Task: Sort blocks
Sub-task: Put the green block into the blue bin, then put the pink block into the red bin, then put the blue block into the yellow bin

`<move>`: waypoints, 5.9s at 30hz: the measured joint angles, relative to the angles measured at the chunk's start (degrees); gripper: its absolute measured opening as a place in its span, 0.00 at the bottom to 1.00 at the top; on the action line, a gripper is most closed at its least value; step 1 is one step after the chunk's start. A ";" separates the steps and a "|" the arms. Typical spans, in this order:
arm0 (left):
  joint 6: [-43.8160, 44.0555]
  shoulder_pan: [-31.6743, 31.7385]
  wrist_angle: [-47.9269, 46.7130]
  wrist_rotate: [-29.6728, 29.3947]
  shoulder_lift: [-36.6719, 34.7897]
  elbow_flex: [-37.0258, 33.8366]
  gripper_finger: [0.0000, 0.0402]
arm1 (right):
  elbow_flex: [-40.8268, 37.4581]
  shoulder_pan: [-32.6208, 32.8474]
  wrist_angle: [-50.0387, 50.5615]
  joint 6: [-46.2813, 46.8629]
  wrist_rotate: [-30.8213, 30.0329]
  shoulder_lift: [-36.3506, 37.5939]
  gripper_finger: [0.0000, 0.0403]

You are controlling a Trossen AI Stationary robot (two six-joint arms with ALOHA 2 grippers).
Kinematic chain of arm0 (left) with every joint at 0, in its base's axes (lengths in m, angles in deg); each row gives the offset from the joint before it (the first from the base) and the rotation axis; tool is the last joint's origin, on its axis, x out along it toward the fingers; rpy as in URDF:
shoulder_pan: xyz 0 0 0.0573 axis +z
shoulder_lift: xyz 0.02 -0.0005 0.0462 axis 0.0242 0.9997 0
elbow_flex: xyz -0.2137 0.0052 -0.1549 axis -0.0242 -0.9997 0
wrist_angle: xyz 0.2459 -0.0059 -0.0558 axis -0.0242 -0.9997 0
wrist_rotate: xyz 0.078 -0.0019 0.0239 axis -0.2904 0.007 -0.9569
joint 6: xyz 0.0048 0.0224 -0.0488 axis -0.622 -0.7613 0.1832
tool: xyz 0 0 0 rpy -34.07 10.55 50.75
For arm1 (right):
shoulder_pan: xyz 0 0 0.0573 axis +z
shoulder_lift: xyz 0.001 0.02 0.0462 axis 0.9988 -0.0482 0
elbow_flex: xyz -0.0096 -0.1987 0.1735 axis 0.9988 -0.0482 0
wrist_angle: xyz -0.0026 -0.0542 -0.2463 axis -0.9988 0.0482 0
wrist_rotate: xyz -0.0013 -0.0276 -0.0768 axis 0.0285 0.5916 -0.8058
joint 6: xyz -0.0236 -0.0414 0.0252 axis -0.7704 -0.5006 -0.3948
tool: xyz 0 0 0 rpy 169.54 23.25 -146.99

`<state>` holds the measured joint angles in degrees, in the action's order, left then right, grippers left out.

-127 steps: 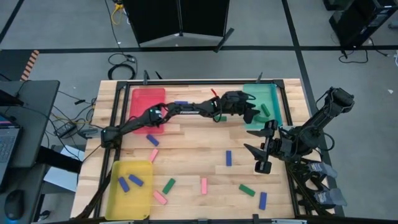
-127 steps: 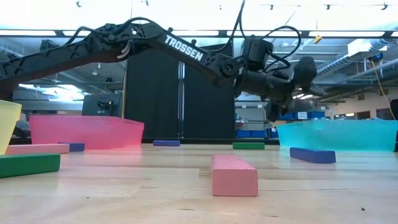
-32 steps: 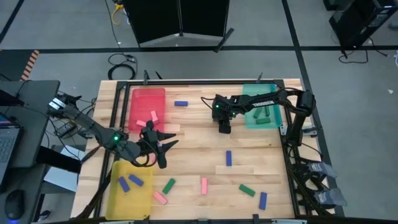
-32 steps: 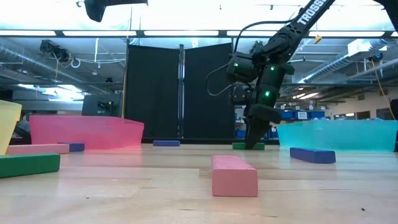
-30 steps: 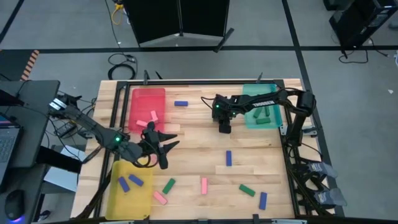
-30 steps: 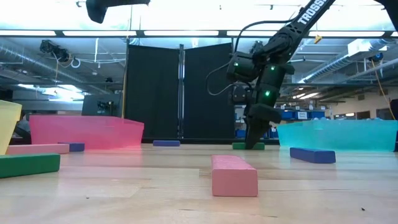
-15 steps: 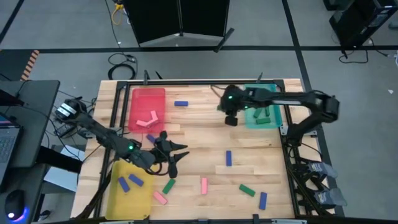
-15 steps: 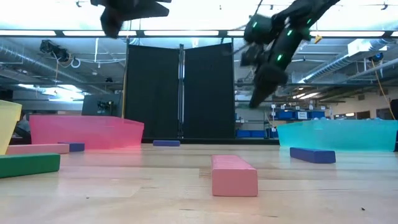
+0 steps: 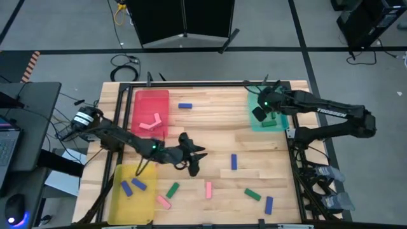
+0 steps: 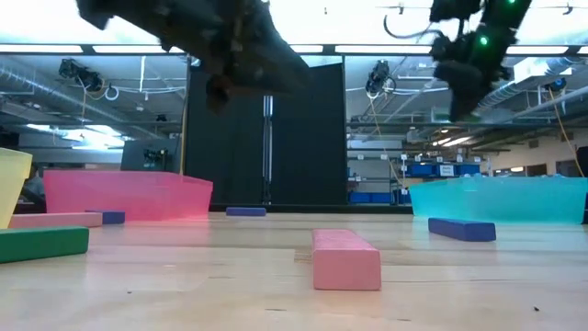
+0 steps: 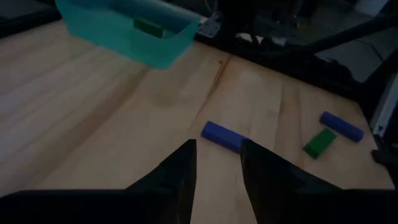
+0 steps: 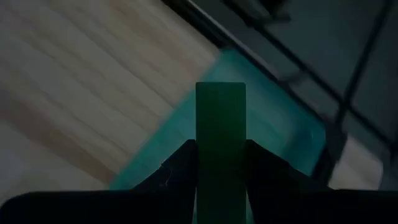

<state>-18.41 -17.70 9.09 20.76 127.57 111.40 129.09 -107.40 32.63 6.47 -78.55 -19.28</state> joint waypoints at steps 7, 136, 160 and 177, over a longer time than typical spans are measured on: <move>2.85 2.17 -6.87 5.64 2.87 5.39 0.33 | -12.09 -5.66 -3.10 10.24 -1.70 0.01 0.28; -35.97 34.45 -97.43 16.10 14.07 54.65 0.25 | -17.10 11.91 -35.91 3.04 11.76 7.89 0.83; -8.78 46.14 -75.93 12.37 -21.86 -0.70 0.40 | -12.63 17.25 -59.86 -1.01 14.01 -12.44 0.83; -4.26 47.44 -63.06 18.12 -40.93 -2.43 0.64 | 25.44 9.93 -46.44 -27.10 23.82 -48.87 0.84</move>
<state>-22.67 29.74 -53.96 38.88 86.64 108.97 154.53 -97.47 -13.81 -20.63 -54.73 -68.15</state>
